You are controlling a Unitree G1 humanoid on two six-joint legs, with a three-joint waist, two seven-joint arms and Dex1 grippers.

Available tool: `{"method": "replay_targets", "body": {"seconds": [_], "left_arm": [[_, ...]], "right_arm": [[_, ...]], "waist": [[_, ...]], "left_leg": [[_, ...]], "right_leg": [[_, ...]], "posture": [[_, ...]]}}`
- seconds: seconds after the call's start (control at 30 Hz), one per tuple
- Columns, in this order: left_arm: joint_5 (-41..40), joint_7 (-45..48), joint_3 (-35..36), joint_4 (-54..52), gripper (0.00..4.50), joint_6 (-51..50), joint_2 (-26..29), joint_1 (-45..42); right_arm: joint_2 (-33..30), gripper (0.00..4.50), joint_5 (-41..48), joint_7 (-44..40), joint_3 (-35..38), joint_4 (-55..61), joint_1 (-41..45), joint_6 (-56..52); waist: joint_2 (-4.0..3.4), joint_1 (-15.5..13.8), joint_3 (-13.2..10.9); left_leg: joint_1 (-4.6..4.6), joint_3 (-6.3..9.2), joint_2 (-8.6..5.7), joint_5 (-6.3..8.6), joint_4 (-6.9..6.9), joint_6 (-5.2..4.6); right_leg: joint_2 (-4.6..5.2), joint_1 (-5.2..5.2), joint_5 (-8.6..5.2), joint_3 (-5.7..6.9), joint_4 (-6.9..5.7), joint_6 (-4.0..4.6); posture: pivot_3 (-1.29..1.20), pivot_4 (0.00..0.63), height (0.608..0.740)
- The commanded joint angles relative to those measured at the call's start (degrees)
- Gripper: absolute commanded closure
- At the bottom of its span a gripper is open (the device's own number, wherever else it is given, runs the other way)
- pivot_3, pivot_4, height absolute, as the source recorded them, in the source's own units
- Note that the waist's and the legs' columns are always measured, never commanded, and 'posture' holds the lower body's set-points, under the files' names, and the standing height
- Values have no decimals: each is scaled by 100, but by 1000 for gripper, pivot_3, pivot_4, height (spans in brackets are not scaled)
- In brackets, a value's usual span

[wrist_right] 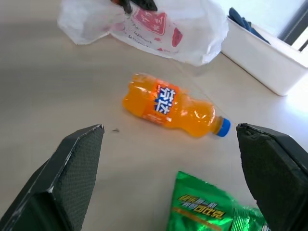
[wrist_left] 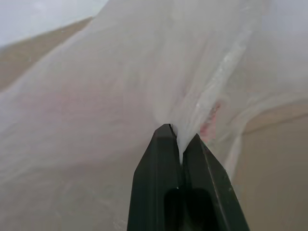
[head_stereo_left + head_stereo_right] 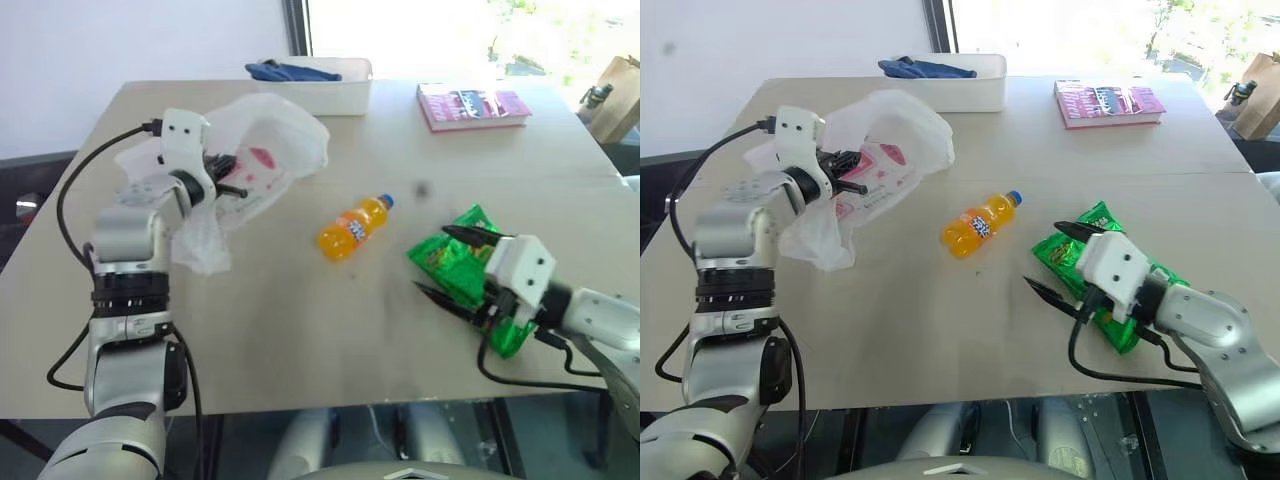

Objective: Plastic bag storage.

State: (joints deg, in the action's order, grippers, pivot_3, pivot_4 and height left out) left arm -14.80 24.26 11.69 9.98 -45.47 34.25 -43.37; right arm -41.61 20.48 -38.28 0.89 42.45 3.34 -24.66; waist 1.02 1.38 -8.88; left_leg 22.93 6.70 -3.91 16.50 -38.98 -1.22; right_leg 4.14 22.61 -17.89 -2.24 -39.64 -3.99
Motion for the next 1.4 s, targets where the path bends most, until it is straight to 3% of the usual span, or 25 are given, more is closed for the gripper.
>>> {"method": "replay_targets", "body": {"seconds": [0.03,0.17,0.33,0.5,0.67,0.77,0.97,1.13,1.3,1.4], "left_arm": [[-786,15,578,-1329,4463,-1460,176,-67],[-963,22,496,-1901,4463,-1965,323,3],[-701,-289,324,-2043,4463,-1912,413,63],[-51,-886,216,-1968,4463,-1328,546,34],[-2,-1177,421,-2255,4463,-1359,369,134],[-13,-1298,470,-2480,4463,-1449,251,228],[22,-1482,454,-2856,4463,-1607,84,390],[76,-1577,488,-2874,4463,-1590,13,425],[89,-1625,515,-2767,4500,-1474,-6,391],[99,-1647,499,-2599,4500,-1360,-43,339]], "right_arm": [[-171,0,-1163,-659,-1236,-1091,1336,699],[138,0,-2040,-1271,-2172,-2830,3039,1811],[1148,0,-2750,-1811,-3015,-5415,4783,3255],[1936,0,-3211,-2094,-3407,-7885,5844,4585],[2336,0,-3690,-2445,-3674,-9768,6556,5899],[2554,0,-4291,-2032,-3887,-10656,7029,6290],[2898,0,-5070,-1304,-4162,-11452,7362,6333],[3077,0,-5281,-1173,-4134,-11695,7374,6111],[2964,1528,-5002,-1529,-3780,-11549,7347,6229],[2744,1578,-4621,-2059,-3467,-11132,7280,6544]], "waist": [[6,102,-5],[7,127,-5],[6,120,-5],[8,141,-5],[7,172,-5],[7,221,-4],[2,251,-1],[1,254,2],[-3,243,4],[-3,232,4]], "left_leg": [[-4,1,-1,-1,-7,1],[-24,-12,-2,-4,-28,6],[-15,-8,5,-6,-17,11],[-10,-6,-4,-6,-18,11],[-10,8,-5,-7,-19,14],[-11,18,-6,-8,-21,15],[-16,26,-6,-13,-20,23],[-20,30,-9,-14,-21,25],[-25,37,-9,-18,-20,32],[-22,41,-13,-18,-20,32]], "right_leg": [[-2,2,0,2,-15,1],[-10,-4,4,-17,-28,-4],[-6,8,4,-13,-24,-2],[-5,8,5,9,-14,-1],[-2,11,5,32,-15,-1],[3,7,5,60,-18,0],[1,4,6,65,-23,1],[1,-2,6,66,-23,2],[-1,-7,8,69,-26,6],[2,-7,8,71,-24,6]], "posture": [[0,150,740],[0,150,740],[0,150,740],[0,150,740],[0,150,740],[0,150,740],[0,150,740],[0,150,740],[0,150,740],[0,150,740]]}}
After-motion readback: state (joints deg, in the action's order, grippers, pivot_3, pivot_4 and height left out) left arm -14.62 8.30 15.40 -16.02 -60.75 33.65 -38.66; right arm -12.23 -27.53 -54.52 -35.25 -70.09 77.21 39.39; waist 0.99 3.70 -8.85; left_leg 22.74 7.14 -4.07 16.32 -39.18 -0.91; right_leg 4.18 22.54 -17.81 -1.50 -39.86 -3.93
